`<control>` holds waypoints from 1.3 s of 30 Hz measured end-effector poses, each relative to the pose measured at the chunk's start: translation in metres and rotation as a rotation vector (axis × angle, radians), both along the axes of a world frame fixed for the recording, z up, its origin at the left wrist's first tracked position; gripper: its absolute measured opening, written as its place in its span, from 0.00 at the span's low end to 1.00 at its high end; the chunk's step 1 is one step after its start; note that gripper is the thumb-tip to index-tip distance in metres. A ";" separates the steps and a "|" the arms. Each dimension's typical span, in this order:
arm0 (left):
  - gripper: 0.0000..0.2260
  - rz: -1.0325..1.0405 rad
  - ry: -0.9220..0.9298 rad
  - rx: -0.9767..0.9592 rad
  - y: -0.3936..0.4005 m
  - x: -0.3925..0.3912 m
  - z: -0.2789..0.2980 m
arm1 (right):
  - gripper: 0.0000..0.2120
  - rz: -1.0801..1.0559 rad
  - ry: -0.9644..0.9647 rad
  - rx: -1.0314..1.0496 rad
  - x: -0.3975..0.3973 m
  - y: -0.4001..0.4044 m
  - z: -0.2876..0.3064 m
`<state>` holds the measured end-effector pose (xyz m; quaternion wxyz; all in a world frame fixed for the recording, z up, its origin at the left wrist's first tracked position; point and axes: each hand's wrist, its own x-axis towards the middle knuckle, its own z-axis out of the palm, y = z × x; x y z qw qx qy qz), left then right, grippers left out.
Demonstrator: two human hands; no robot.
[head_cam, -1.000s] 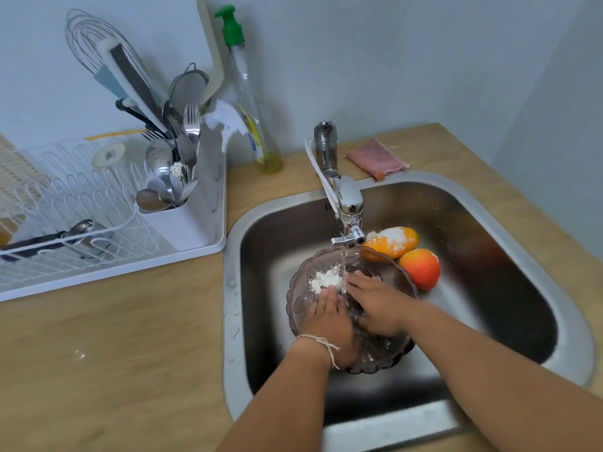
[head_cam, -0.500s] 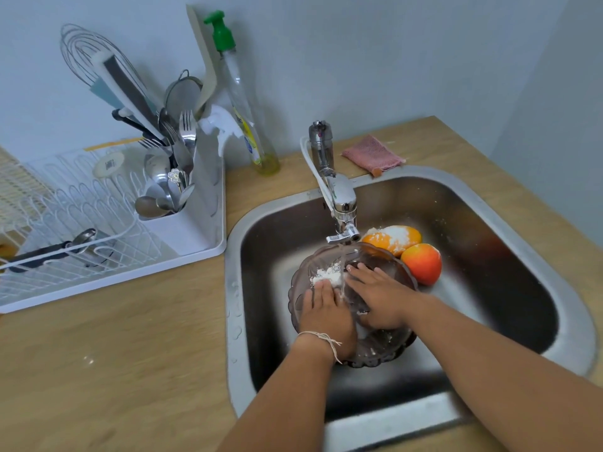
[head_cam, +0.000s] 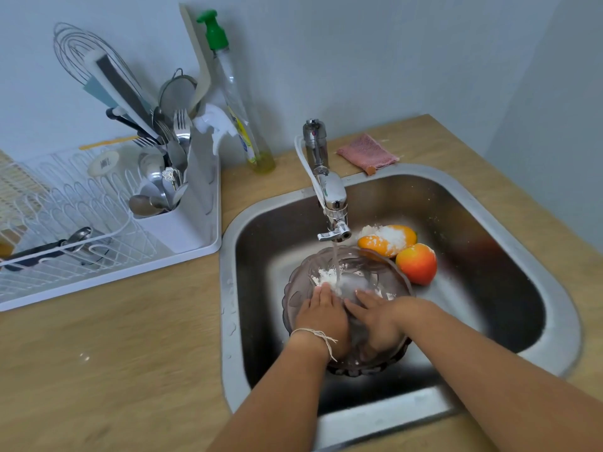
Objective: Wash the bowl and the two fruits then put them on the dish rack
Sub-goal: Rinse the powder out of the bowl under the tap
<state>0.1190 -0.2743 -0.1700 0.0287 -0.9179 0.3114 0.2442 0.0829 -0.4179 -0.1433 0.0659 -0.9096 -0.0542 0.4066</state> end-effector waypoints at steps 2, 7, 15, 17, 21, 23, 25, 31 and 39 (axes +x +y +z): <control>0.38 0.011 0.005 -0.039 0.001 0.000 -0.001 | 0.55 0.028 0.040 -0.013 -0.005 0.001 0.003; 0.38 -0.023 -0.030 -0.079 0.003 0.005 0.000 | 0.36 -0.133 -0.167 0.112 -0.005 0.002 -0.003; 0.50 0.079 0.059 -0.035 0.001 0.005 0.006 | 0.40 -0.014 -0.447 0.126 0.021 -0.003 -0.025; 0.52 0.058 0.089 -0.030 0.001 0.006 0.006 | 0.40 0.002 -0.407 0.148 0.022 0.000 -0.029; 0.53 0.032 0.159 -0.114 0.003 0.004 0.003 | 0.45 -0.006 -0.324 0.214 0.021 0.005 -0.031; 0.51 0.020 0.148 -0.130 0.004 0.005 0.003 | 0.42 -0.021 -0.316 0.268 0.020 0.004 -0.026; 0.48 0.017 0.108 -0.126 0.005 0.006 0.003 | 0.36 -0.046 -0.314 0.330 0.019 0.003 -0.018; 0.55 0.060 0.075 -0.121 0.008 0.010 0.007 | 0.34 -0.034 -0.430 0.236 0.025 -0.005 -0.022; 0.59 0.036 0.170 0.018 0.008 0.002 0.007 | 0.49 0.004 -0.304 0.146 0.024 0.000 -0.046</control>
